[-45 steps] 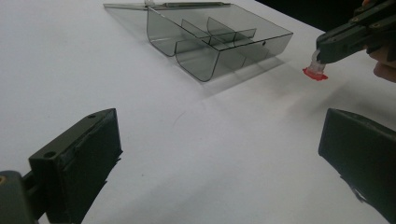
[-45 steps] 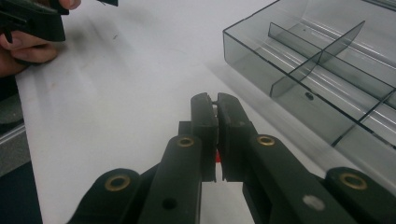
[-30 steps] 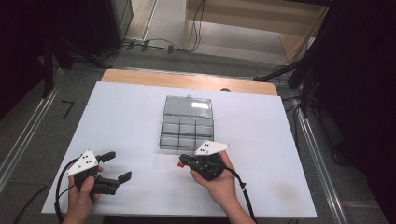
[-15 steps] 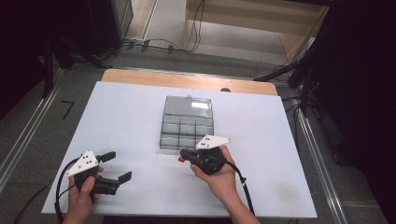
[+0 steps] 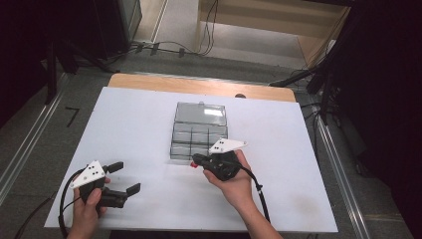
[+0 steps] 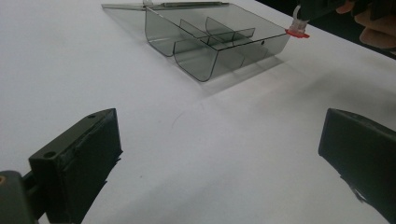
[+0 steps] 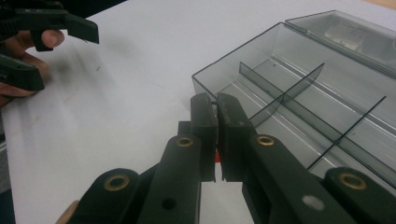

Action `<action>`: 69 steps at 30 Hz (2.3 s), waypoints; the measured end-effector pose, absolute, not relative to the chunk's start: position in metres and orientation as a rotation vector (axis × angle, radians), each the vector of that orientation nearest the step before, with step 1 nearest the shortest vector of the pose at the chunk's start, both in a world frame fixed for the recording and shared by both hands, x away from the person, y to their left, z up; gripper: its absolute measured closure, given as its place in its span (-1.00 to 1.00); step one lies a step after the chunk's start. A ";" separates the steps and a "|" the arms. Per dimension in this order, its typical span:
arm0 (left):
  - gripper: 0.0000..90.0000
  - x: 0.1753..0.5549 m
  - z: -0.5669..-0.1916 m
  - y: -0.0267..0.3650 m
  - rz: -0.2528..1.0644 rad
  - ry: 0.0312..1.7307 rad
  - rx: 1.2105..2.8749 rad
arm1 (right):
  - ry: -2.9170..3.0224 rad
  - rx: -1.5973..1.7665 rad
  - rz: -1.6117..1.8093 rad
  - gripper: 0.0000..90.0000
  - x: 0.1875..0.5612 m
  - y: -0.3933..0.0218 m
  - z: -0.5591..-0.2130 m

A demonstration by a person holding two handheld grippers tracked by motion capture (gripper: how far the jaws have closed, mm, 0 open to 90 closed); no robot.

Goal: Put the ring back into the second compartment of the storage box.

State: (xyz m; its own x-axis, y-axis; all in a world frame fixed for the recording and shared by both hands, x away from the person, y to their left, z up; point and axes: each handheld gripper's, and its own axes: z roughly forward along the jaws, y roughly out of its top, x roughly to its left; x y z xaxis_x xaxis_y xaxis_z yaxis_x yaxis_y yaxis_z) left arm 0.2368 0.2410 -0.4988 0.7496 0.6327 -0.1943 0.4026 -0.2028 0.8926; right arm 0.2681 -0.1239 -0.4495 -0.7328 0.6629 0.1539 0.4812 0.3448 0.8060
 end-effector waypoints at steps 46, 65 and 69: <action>-1.00 0.237 -0.499 0.241 0.256 0.801 1.833 | 2.366 1.088 1.315 0.88 0.306 -0.130 -0.434; -1.00 0.237 -0.499 0.241 0.256 0.800 1.833 | 2.344 1.135 1.293 0.88 0.325 -0.134 -0.434; -1.00 0.237 -0.499 0.241 0.256 0.800 1.832 | 2.341 1.145 1.289 0.88 0.329 -0.136 -0.435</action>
